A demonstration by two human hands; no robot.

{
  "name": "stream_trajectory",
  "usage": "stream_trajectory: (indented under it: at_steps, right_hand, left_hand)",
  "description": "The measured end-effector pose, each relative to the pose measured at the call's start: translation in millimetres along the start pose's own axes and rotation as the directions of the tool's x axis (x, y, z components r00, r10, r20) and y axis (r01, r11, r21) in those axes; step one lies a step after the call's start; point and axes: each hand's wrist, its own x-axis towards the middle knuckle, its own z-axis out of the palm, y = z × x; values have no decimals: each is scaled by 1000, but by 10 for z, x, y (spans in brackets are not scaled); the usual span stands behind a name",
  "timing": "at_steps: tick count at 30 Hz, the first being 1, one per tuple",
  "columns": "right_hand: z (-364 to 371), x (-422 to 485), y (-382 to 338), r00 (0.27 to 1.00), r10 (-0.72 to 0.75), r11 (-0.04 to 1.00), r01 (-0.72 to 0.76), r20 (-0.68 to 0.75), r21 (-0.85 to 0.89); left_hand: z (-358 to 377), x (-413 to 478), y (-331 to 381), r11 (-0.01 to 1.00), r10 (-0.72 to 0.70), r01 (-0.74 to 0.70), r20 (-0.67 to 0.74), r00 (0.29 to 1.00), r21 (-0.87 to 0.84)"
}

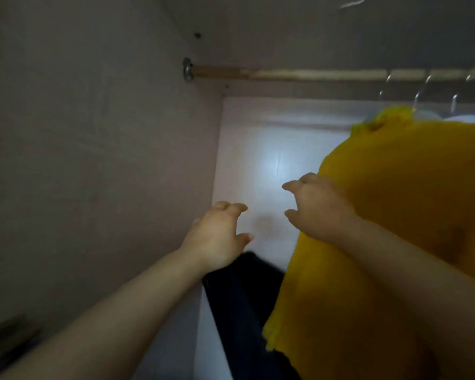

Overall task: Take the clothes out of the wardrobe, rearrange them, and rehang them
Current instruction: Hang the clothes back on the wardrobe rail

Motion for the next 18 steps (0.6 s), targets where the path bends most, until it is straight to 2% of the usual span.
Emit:
stream_trajectory:
  at_steps: [5,9,13,18]
  right_hand:
    - [732,-540,-600,971,-185,949,137,150,284]
    - [1310,-1007,-944,905,-348,871,216,245,441]
    - [1834,-1525,-1253,792,-525,777,299,310,554]
    - [2227,-2335,-1726,590,-737,628,416,331,658]
  left_hand:
    - [165,-677,-536,973,-208,199,71,976,121]
    - [399,-1442,-829,890,-431,401,113,895,217]
    - [666,-2399,-839,740,-659,607,135,740,289]
    - [937,-3639,-603,432,-901,848,101,422,306]
